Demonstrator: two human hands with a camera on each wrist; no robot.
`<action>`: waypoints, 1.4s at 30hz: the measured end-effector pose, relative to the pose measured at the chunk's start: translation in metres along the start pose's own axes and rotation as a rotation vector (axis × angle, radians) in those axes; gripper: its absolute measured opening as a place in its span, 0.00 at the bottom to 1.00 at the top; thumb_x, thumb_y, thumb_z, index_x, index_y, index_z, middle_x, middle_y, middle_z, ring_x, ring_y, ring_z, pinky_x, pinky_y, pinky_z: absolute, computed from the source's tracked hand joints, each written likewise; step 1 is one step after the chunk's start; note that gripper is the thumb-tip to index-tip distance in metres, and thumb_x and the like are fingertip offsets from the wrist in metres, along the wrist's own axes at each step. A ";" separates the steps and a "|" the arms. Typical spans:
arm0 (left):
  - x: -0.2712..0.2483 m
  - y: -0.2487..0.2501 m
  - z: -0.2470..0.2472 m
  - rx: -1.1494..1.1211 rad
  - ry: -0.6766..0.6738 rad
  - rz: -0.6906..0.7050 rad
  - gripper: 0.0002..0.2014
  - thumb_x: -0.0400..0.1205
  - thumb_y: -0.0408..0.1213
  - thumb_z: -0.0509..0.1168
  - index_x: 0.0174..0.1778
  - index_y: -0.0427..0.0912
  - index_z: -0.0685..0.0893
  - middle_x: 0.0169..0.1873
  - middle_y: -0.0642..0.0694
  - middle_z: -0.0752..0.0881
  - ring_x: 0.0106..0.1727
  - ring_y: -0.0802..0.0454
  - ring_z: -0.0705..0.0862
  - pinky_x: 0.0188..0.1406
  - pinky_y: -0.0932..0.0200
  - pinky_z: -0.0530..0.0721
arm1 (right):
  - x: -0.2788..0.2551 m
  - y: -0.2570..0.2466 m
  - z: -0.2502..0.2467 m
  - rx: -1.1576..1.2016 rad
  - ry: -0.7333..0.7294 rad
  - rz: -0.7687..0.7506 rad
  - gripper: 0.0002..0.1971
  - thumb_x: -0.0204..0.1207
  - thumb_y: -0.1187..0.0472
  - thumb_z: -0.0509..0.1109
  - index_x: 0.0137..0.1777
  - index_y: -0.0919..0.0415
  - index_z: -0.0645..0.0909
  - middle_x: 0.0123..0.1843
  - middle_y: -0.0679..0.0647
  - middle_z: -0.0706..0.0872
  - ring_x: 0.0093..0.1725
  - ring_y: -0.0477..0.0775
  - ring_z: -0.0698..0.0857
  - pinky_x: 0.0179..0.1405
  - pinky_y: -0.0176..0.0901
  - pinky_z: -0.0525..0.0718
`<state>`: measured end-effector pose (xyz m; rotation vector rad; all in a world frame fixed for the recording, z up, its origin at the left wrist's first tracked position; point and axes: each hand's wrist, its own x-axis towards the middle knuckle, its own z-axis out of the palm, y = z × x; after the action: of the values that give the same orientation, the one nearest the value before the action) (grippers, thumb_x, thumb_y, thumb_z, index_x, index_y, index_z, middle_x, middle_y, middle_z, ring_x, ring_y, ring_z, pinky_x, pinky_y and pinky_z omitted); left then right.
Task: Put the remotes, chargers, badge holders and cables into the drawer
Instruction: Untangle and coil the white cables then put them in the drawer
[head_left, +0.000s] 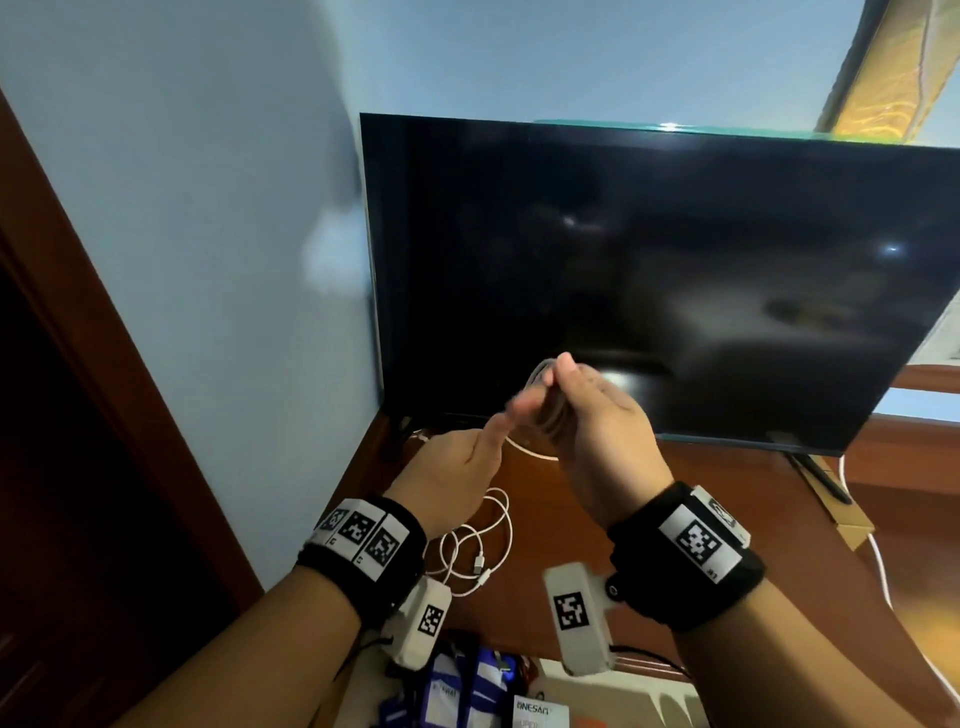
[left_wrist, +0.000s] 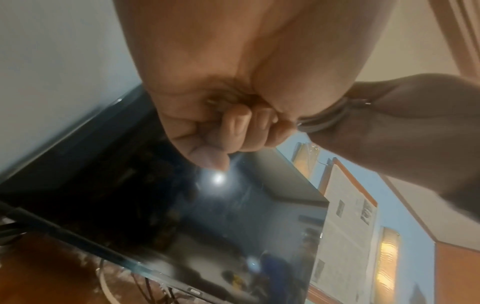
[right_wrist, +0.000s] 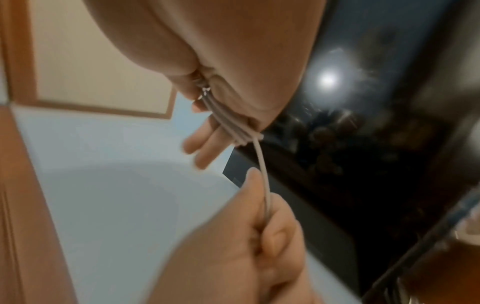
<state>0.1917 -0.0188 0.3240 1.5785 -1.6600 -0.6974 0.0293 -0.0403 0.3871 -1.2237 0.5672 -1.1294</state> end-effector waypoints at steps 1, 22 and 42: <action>-0.002 0.003 0.002 0.020 -0.008 0.010 0.32 0.90 0.67 0.45 0.28 0.49 0.72 0.21 0.55 0.71 0.23 0.57 0.70 0.31 0.52 0.72 | 0.002 0.002 -0.001 -0.078 0.022 -0.025 0.16 0.93 0.53 0.54 0.53 0.63 0.78 0.45 0.60 0.94 0.52 0.57 0.93 0.62 0.54 0.86; -0.028 -0.027 -0.021 0.091 -0.055 -0.039 0.22 0.71 0.73 0.70 0.49 0.62 0.82 0.51 0.58 0.84 0.52 0.61 0.85 0.54 0.55 0.87 | -0.003 0.069 -0.018 -0.725 -0.211 0.315 0.49 0.81 0.23 0.47 0.39 0.73 0.83 0.24 0.56 0.79 0.21 0.50 0.75 0.24 0.41 0.72; -0.124 -0.167 0.039 -0.209 -0.163 -0.530 0.05 0.83 0.44 0.76 0.46 0.48 0.95 0.38 0.46 0.94 0.38 0.55 0.91 0.42 0.60 0.88 | -0.101 0.248 -0.016 -0.794 -0.309 0.602 0.07 0.84 0.52 0.70 0.59 0.47 0.87 0.45 0.53 0.93 0.40 0.45 0.90 0.48 0.46 0.91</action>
<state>0.2573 0.0831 0.1509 1.8573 -1.2234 -1.2554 0.0672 0.0278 0.1301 -1.6913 1.1066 -0.1725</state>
